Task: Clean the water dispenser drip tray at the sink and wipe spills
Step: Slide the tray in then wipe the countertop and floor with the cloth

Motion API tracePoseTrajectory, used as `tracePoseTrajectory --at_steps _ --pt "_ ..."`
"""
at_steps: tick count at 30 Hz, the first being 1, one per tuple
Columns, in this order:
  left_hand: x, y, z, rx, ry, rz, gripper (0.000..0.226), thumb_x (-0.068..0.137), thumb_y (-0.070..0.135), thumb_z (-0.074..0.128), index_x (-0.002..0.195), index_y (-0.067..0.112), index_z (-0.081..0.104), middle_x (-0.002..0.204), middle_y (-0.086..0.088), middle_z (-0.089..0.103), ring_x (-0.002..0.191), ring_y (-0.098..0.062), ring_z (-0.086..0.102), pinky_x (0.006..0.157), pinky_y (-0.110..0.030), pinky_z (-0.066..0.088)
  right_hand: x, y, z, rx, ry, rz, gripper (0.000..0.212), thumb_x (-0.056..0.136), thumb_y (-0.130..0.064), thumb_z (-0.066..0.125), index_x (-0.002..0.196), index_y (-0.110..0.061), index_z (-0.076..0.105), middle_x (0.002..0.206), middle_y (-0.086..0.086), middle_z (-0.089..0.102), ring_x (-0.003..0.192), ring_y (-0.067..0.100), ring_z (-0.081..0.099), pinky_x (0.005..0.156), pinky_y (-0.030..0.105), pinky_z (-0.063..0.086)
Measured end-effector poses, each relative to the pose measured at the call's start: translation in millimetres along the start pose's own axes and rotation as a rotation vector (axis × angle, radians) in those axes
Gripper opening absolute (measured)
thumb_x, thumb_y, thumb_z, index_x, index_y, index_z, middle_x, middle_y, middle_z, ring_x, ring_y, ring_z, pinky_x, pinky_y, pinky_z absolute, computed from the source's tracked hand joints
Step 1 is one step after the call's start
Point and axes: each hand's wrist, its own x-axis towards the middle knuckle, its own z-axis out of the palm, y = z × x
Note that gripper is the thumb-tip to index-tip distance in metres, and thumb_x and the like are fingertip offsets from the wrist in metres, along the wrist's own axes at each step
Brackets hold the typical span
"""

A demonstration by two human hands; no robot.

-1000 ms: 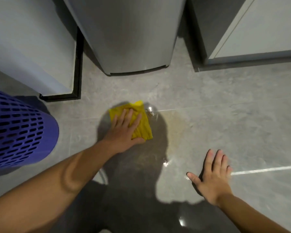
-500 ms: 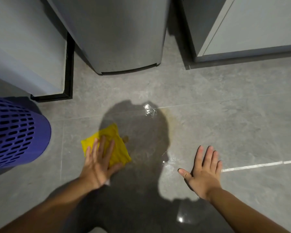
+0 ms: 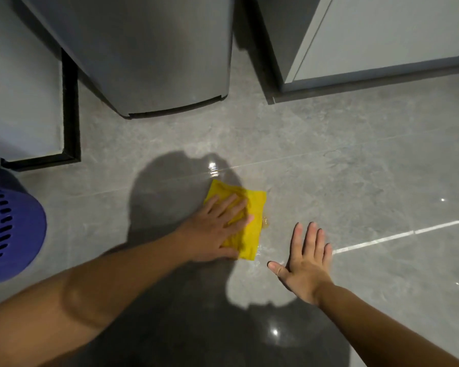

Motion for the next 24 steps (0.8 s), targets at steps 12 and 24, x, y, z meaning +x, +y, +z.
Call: tracePoseTrajectory --at_steps 12,24 --pt "-123 -37 31 -0.237 -0.014 -0.457 0.097 0.091 0.085 0.017 0.159 0.02 0.036 0.165 -0.02 0.035 0.149 -0.049 0.033 0.112 -0.068 0.033 -6 0 -5 -0.012 0.005 -0.028 0.152 0.053 -0.108 0.029 0.138 -0.015 -0.056 0.147 0.019 -0.058 0.142 0.043 -0.047 0.122 0.059 -0.018" --pt "52 -1 -22 -0.021 -0.097 -0.054 0.09 0.091 0.081 0.031 0.164 0.04 -0.005 0.175 -0.008 -0.01 0.159 -0.039 -0.011 0.125 -0.062 -0.003 -20 16 -28 0.168 -0.002 -0.125 0.152 0.064 -0.08 0.075 0.159 -0.023 -0.028 0.166 0.01 -0.036 0.154 0.031 -0.032 0.128 0.047 -0.009"
